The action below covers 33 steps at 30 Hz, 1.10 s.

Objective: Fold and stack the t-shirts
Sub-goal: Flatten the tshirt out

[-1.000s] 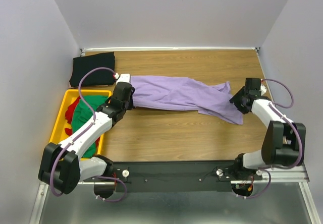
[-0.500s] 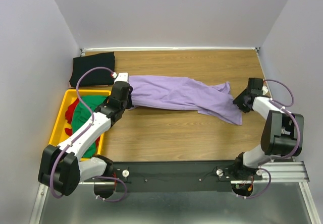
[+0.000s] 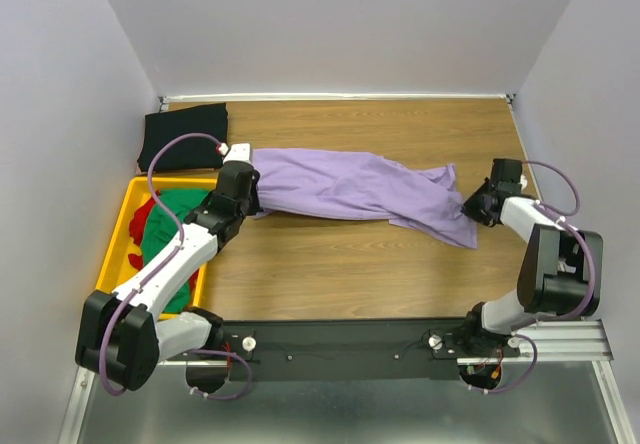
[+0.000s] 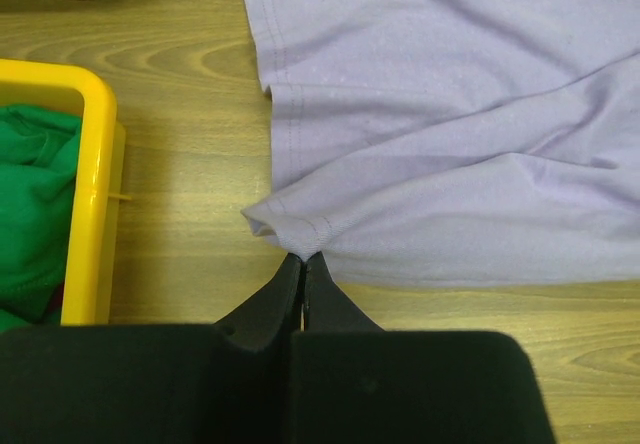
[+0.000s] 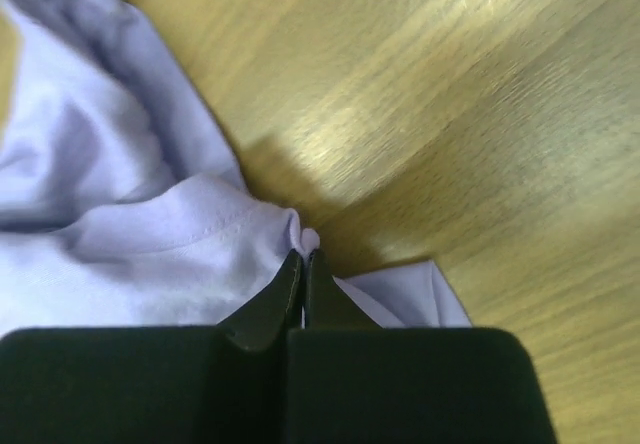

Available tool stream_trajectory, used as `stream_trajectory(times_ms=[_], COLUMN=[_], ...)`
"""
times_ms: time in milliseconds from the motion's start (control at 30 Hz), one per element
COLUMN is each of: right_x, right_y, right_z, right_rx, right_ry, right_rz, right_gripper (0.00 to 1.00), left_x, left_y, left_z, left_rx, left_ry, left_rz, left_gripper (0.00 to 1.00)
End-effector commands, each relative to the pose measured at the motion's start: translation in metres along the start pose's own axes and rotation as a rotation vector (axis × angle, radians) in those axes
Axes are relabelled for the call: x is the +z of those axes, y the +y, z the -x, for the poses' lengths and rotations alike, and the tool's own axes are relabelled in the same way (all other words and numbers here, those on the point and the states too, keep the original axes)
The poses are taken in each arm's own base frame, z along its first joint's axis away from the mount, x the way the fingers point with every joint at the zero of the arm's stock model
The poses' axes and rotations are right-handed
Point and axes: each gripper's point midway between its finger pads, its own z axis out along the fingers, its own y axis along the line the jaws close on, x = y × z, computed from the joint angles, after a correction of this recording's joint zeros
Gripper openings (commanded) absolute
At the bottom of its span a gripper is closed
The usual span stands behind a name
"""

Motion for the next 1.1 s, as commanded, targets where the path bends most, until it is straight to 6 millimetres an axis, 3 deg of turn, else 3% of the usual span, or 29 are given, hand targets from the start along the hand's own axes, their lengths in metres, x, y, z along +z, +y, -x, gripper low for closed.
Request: stream_trajectory(times_ms=[0,67,100,167,200,300,367,400,500,633,833,1067], right_x=[-0.035,-0.053,-0.069,-0.077,-0.086,-0.076,-0.054,-0.04,-0.033,-0.038,-0.037,-0.016], right_y=[0.011,0.016,0.022,0.028,0.042,0.049,0.057,0.062,0.061,0.033,-0.014,-0.028], right_z=[0.038,0.063,0.085,0.106,0.128,0.144,0.153,0.151,0.138,0.116,0.063,0.014], right_rx=[0.02,0.028,0.033,0.03,0.024,0.014,-0.013,-0.044,-0.052,-0.052,-0.063,-0.073], right_ry=[-0.117,-0.187,-0.249,-0.293,-0.335,-0.329,-0.297,-0.252,-0.197,-0.192,-0.122,0.041], right_rz=[0.006,-0.011,-0.02,-0.033,-0.01,-0.032,-0.041,-0.031,-0.029,-0.102,-0.208,-0.203], right_gripper=[0.01,0.01,0.01,0.03,0.05,0.15,0.29,0.45,0.48,0.48,0.45,0.43], left_x=[-0.005,-0.006,-0.007,-0.008,-0.008,-0.007,-0.006,-0.005,-0.003,-0.002,0.0,0.0], left_y=[0.01,0.015,0.017,0.019,0.019,0.019,0.017,0.016,0.016,0.015,0.013,0.014], left_z=[0.008,0.009,0.011,0.012,0.013,0.012,0.011,0.01,0.009,0.009,0.007,0.005], left_rx=[-0.02,-0.032,-0.037,-0.043,-0.044,-0.04,-0.04,-0.036,-0.032,-0.032,-0.03,-0.027], left_ry=[-0.044,-0.05,-0.057,-0.062,-0.065,-0.06,-0.055,-0.051,-0.045,-0.039,-0.027,-0.023], left_rz=[0.033,0.059,0.064,0.071,0.07,0.063,0.055,0.052,0.049,0.047,0.036,0.034], left_gripper=[0.0,0.0,0.0,0.0,0.0,0.0,0.0,0.0,0.0,0.0,0.0,0.0])
